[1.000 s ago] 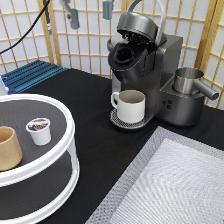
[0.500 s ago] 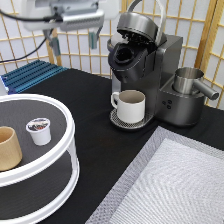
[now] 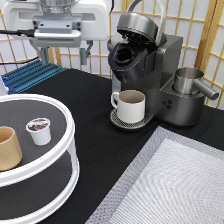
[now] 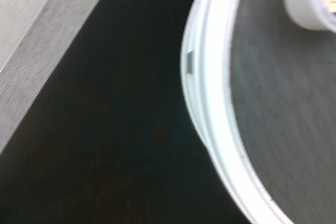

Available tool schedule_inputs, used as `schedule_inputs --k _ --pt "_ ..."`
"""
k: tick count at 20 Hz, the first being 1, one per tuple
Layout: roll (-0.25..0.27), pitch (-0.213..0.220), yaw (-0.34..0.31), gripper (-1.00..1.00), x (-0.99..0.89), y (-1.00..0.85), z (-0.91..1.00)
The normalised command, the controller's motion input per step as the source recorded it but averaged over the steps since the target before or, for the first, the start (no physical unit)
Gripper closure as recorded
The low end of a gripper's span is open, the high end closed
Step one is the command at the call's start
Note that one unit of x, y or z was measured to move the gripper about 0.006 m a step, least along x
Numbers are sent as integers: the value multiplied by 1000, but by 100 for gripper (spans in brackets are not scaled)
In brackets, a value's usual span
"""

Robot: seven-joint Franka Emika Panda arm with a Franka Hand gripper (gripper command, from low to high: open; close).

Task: Make coffee

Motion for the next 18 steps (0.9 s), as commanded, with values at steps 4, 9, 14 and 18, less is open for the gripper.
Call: schedule_inputs --k 4,9,14,18 --pt "-48 -27 -267 -100 -41 -275 41" --pt "-104 -73 -158 -100 -127 -515 -107" --pt "-138 -175 -36 -100 -93 -667 -105" --pt "-31 -153 -13 -100 -58 -629 -278"
